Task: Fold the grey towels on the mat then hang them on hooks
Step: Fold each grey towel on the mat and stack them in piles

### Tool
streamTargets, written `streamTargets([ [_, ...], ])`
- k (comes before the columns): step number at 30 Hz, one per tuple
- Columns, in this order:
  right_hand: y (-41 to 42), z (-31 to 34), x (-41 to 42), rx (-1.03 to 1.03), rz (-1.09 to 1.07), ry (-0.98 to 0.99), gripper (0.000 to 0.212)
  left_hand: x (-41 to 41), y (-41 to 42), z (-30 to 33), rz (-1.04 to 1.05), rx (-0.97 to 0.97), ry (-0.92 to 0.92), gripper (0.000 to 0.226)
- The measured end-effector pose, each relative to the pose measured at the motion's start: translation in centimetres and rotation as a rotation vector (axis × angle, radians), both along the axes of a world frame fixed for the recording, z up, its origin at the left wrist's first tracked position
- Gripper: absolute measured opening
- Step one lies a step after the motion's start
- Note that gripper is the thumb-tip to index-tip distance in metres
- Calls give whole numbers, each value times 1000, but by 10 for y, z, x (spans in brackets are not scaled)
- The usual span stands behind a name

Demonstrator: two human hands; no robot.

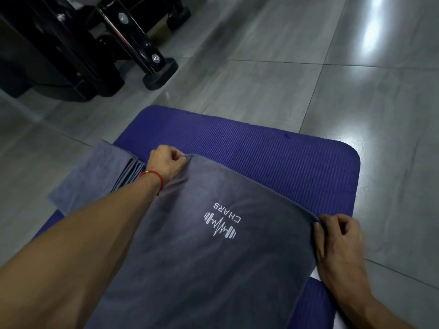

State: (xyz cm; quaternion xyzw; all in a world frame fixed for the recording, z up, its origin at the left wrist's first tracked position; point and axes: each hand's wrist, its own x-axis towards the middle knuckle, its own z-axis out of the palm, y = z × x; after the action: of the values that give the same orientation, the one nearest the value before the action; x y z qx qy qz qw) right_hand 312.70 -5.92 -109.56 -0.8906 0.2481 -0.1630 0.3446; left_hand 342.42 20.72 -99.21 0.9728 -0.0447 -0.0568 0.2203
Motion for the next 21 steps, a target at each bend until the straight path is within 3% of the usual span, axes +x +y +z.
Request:
streamTargets([
  [2, -2, 7, -1, 49, 30, 24, 12, -9, 14, 18, -35, 12, -20, 10],
  [4, -7, 14, -2, 3, 108, 82, 17, -17, 32, 35, -42, -8, -18, 9],
  [11, -17, 55, 9, -206, 245, 510, 21, -75, 95, 69, -2, -123, -4, 7],
  [13, -15, 70, 13, -223, 268, 453, 25, -95, 114, 77, 39, -142, -36, 5],
  [18, 7, 135, 29, -171, 334, 81, 29, -151, 184, 130, 181, -143, -157, 15],
  [21, 35, 188, 46, -181, 424, 6, 16, -191, 230, 166, 292, -172, -231, 14],
])
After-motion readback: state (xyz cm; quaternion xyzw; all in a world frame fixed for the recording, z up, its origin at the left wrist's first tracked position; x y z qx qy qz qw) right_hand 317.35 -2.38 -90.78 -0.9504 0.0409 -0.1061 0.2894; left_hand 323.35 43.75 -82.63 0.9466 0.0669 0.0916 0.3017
